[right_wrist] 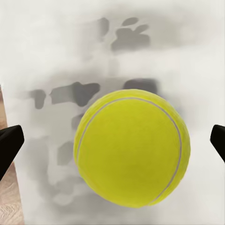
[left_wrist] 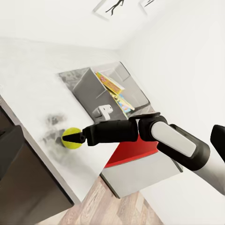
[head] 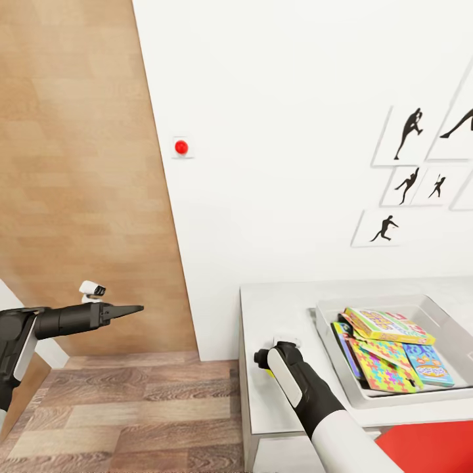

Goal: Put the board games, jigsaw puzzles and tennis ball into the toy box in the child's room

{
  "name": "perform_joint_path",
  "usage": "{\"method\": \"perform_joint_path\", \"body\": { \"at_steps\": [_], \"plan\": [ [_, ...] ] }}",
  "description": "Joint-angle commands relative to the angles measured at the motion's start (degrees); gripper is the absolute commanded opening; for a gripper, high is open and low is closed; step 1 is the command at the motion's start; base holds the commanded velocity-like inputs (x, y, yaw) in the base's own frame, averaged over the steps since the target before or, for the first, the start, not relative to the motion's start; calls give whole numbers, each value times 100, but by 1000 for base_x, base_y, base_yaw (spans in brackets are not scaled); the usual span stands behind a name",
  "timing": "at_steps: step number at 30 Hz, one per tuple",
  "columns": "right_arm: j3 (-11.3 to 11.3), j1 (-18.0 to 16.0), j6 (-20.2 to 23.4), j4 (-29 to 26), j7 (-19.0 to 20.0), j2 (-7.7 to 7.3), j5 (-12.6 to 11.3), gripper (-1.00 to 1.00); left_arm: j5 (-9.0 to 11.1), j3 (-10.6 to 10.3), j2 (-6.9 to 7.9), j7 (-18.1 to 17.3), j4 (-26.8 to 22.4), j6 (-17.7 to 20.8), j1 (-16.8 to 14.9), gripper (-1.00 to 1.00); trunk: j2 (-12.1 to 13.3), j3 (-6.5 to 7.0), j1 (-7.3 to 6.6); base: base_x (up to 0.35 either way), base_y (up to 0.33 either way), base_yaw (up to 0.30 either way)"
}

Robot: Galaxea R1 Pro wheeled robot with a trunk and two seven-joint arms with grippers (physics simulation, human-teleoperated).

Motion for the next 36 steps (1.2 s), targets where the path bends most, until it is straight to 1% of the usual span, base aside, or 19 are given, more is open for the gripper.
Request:
{"method": "perform_joint_path", "body": {
  "at_steps": [1, 7, 8, 13, 26, 36],
  "plan": [
    [10, -6, 7, -4, -55, 0, -53, 100, -3, -1, 2, -23, -1, 61, -4, 100, -13, -16, 3, 0, 0, 29],
    [10, -4, 2, -2, -7, 0, -53, 100, 2, -1, 2, -23, -1, 61, -4, 100, -13, -23, 3, 0, 0, 10],
    [10, -5, -1, -2, 25, 0, -53, -100, 0, -1, 2, -23, -1, 61, -5, 100, -13, -23, 3, 0, 0, 2],
    [8, -6, 3, 4, 99, 0, -53, -100, -1, -1, 2, -23, -1, 61, -6, 100, -13, -23, 3, 0, 0, 0],
    [1, -3, -8, 4, 105, 0, -52, -100, -4, -1, 2, -23, -1, 61, -6, 100, -13, -23, 3, 0, 0, 0],
    [13, 3, -23, -61, 105, 0, -38, -100, -4, -1, 5, -23, -1, 61, -7, 100, -13, 56, 3, 0, 0, 0]
  ]
}}
